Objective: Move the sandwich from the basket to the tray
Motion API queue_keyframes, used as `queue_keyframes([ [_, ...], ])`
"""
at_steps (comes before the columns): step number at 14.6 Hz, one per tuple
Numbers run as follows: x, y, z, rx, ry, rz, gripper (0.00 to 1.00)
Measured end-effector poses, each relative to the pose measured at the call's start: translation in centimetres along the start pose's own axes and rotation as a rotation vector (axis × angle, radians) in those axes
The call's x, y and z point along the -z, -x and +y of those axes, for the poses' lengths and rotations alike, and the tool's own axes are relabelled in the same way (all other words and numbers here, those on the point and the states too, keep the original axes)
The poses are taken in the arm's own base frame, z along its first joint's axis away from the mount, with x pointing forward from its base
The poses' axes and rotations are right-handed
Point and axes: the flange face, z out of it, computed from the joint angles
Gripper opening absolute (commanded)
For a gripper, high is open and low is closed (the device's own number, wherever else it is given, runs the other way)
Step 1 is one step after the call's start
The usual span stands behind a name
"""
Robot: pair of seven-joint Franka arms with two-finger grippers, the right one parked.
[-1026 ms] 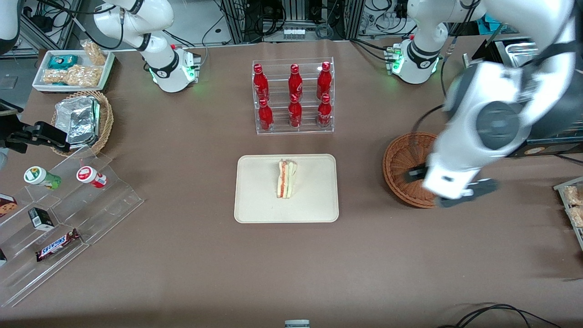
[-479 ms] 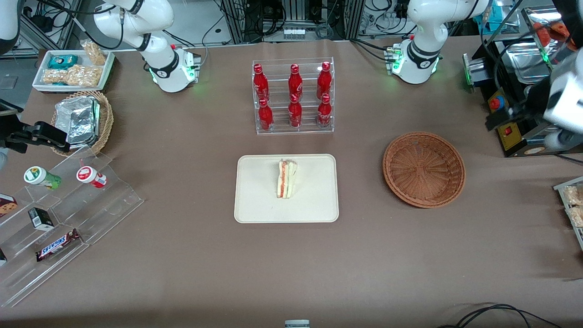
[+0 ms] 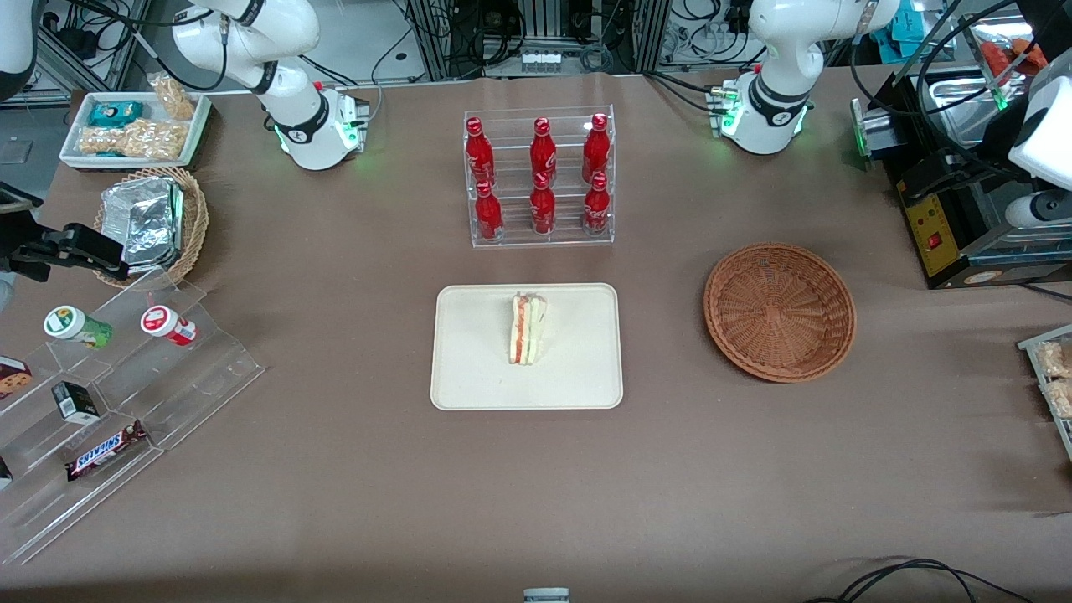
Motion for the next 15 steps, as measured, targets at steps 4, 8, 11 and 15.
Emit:
queue_keyframes([
  [4,0.02,-0.01,0.05,-0.004,0.004,0.001,1.00],
  [8,0.15,-0.21,0.13,-0.005,0.010,0.019,1.00],
  [11,0.27,-0.50,0.63,-0.004,0.052,0.040,1.00],
  [15,0.09,-0.56,0.87,0.006,0.070,0.035,1.00],
])
